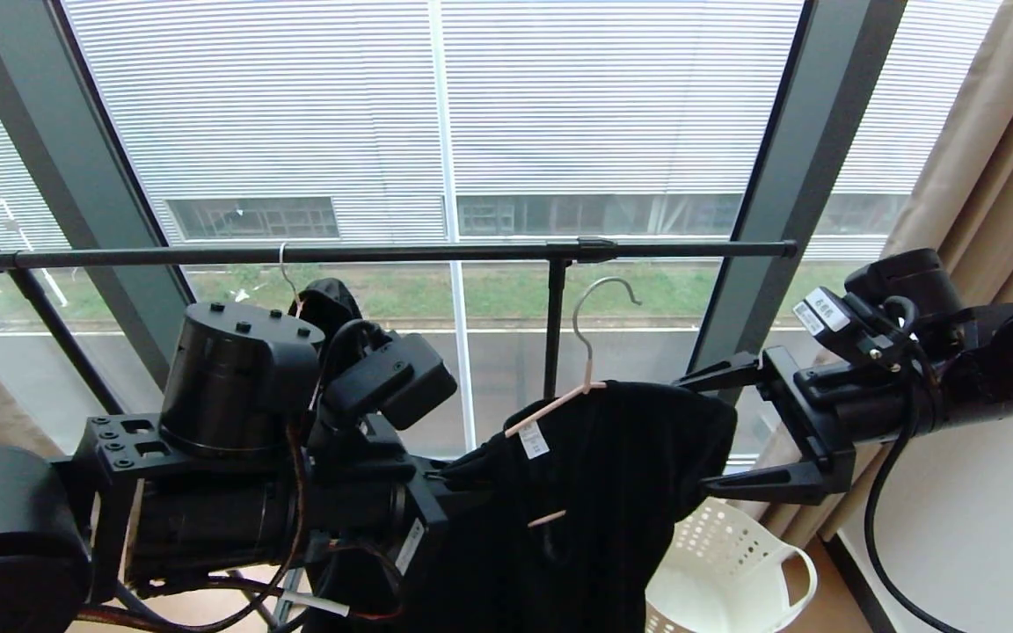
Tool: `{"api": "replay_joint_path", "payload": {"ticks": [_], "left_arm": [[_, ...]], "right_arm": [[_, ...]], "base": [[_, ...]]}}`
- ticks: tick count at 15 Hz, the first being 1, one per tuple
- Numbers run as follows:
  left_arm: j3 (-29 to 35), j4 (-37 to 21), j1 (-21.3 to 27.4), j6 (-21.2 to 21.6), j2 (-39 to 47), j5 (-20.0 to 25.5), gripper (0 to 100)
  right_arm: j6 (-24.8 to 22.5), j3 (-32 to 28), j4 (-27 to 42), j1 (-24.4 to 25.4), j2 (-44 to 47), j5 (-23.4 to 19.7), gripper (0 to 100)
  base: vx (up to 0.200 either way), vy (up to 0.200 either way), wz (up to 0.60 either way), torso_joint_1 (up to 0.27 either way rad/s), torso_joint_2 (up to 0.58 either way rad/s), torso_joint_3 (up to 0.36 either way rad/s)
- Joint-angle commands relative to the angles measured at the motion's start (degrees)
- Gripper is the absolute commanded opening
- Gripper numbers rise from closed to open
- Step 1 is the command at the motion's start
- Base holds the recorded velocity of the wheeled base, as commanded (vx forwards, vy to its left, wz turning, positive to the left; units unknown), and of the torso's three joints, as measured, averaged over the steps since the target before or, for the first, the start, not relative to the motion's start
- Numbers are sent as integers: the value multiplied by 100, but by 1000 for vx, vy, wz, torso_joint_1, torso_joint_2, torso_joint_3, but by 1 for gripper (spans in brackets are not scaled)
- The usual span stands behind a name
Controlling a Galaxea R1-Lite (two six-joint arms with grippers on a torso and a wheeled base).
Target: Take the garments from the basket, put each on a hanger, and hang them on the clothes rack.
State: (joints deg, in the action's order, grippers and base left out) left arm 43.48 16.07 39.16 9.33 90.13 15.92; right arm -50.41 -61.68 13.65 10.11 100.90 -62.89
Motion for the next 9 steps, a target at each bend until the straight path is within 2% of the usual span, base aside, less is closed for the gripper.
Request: {"api": "replay_joint_path", "payload": {"ticks": [1,3,5,9], "left_arm": [[-191,63,-31,8,-311,-10,0],[-376,195,-92,34,-470,-45,0],[-560,388,-163,280,-549,-45,0],[-894,863,-233,702,-549,-45,0]], "right_arm": [[13,-28,-56,-158,0,14,100],[22,-63,-65,-281,-35,128,100],[40,-89,-65,-307,-141,726,100],[189,-142,-100,-334,-176,1016,100]], "base": [[0,0,0,0,0,0],[0,0,0,0,0,0],[0,0,0,0,0,0],[0,0,0,0,0,0]]}}
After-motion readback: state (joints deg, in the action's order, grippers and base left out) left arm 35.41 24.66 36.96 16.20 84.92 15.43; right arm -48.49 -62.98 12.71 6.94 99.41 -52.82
